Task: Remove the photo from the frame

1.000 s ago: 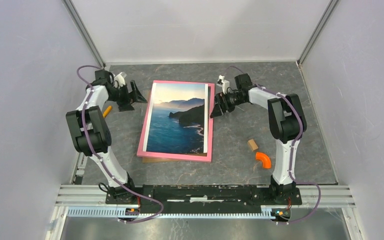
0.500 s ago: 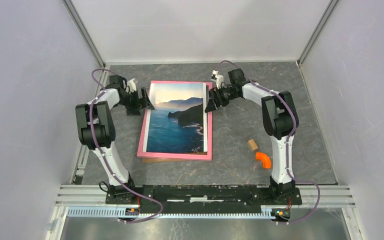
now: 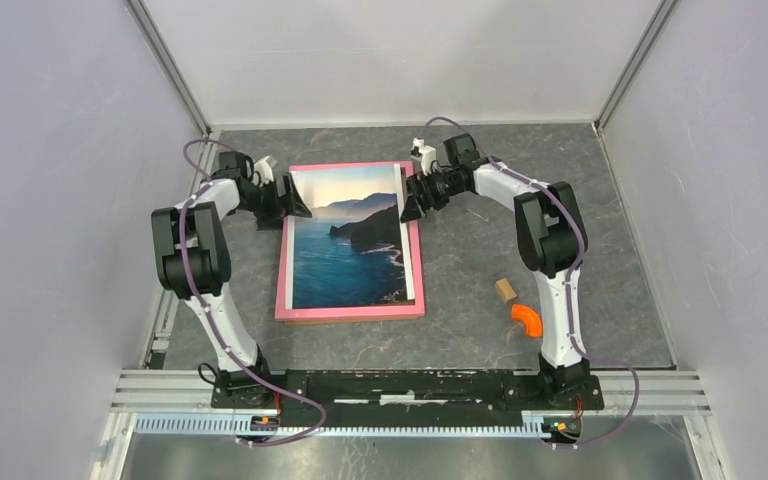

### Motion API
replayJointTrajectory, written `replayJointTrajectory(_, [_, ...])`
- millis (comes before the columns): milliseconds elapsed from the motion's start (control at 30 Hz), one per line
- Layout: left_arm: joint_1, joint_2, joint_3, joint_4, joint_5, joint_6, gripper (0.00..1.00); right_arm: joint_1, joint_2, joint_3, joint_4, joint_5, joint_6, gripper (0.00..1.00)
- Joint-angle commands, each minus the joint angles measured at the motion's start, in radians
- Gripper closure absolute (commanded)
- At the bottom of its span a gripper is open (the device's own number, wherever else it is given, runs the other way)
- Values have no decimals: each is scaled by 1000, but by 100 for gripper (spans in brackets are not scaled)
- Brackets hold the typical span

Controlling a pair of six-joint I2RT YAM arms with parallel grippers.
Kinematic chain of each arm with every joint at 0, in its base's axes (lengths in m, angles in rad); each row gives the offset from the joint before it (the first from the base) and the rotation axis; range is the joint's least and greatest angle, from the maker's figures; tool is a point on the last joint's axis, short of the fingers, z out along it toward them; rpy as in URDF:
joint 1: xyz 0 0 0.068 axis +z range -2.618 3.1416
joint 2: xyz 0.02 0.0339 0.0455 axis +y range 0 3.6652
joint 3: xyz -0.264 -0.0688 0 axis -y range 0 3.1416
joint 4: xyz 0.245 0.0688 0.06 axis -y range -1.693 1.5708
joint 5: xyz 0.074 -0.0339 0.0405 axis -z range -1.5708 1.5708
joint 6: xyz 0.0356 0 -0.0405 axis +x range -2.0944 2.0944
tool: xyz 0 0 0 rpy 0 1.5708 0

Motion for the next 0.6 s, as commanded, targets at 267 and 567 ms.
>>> replayJointTrajectory(267, [112, -215, 331, -344, -45, 236, 0, -183, -284, 44, -215, -25, -180, 2])
replayJointTrajectory(567, [222, -413, 198, -404, 10, 373, 0, -288, -637, -331, -124, 124, -316, 2])
